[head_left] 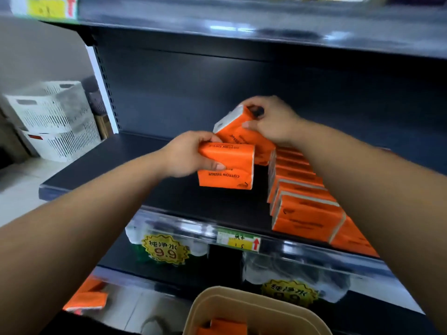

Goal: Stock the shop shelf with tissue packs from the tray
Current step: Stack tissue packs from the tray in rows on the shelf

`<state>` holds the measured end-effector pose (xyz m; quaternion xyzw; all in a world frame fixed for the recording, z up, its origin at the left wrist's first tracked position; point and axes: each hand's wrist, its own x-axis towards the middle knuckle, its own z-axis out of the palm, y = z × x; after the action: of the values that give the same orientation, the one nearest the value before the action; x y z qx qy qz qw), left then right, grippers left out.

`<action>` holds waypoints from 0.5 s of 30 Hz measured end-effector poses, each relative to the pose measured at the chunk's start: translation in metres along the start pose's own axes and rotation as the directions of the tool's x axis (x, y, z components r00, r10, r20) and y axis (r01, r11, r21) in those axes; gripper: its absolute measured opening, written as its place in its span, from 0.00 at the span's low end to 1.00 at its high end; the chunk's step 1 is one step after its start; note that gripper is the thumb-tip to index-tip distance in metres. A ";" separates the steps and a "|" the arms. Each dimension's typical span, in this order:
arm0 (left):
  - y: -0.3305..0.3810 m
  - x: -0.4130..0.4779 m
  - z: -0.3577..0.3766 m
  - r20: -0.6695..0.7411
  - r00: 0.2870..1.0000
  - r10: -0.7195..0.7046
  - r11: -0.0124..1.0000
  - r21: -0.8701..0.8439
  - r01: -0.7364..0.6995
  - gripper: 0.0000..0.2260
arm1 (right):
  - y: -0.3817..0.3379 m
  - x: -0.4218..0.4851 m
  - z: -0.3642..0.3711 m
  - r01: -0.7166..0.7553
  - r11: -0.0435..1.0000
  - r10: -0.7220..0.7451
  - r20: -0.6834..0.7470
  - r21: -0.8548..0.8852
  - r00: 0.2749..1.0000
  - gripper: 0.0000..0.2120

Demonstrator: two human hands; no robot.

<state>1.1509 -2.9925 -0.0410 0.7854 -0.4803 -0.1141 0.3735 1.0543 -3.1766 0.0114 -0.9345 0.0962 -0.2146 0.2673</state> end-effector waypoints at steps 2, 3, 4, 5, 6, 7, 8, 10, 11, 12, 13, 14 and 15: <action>-0.013 0.020 0.006 0.012 1.000 -0.025 1.000 -0.007 0.025 0.19 | 0.010 0.017 0.010 -0.029 0.999 0.028 -0.018 -0.035 0.999 0.19; -0.020 0.029 0.009 0.024 0.999 -0.035 0.999 0.004 0.035 0.19 | 0.016 0.024 0.016 -0.033 0.997 0.032 -0.014 -0.069 0.999 0.20; -0.027 0.038 0.013 0.035 0.998 -0.045 0.999 0.018 0.044 0.18 | 0.023 0.030 0.022 -0.030 0.992 0.031 0.008 -0.125 0.999 0.20; -0.034 0.046 0.017 0.044 0.997 -0.058 0.998 0.028 0.057 0.18 | 0.031 0.035 0.028 -0.018 0.979 0.028 0.049 -0.202 0.998 0.21; -0.040 0.051 0.021 0.050 0.996 -0.073 0.997 0.026 0.072 0.18 | 0.038 0.037 0.035 0.002 0.958 0.029 0.102 -0.287 0.994 0.21; -0.045 0.057 0.026 0.050 0.995 -0.088 0.996 0.014 0.087 0.18 | 0.046 0.040 0.039 0.024 0.932 0.035 0.154 -0.363 0.987 0.21; -0.049 0.063 0.032 0.043 0.994 -0.100 0.995 -0.003 0.100 0.18 | 0.054 0.043 0.042 0.043 0.907 0.041 0.190 -0.419 0.981 0.21; -0.054 0.073 0.043 0.030 0.993 -0.114 0.992 -0.050 0.115 0.19 | 0.067 0.048 0.042 0.042 0.889 0.058 0.203 -0.456 0.977 0.22; -0.055 0.076 0.049 0.027 0.993 -0.115 0.990 -0.076 0.117 0.19 | 0.072 0.049 0.042 0.025 0.895 0.071 0.196 -0.445 0.978 0.22; -0.056 0.081 0.056 0.023 0.993 -0.115 0.988 -0.096 0.117 0.20 | 0.075 0.051 0.041 0.010 0.903 0.079 0.188 -0.430 0.979 0.23; -0.056 0.085 0.062 0.017 0.993 -0.116 0.987 -0.111 0.117 0.20 | 0.077 0.053 0.042 0.004 0.906 0.083 0.187 -0.422 0.979 0.23; -0.055 0.089 0.067 0.011 0.993 -0.118 0.985 -0.127 0.118 0.21 | 0.079 0.054 0.042 0.006 0.902 0.088 0.198 -0.431 0.976 0.24; -0.056 0.093 0.072 0.005 0.992 -0.123 0.982 -0.143 0.122 0.21 | 0.081 0.055 0.044 0.016 0.891 0.092 0.216 -0.455 0.972 0.24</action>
<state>1.1970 -3.0899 -0.1130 0.7848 -0.4209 -0.1696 0.4220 1.1177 -3.2401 -0.0472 -0.9874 0.1301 -0.0706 0.0556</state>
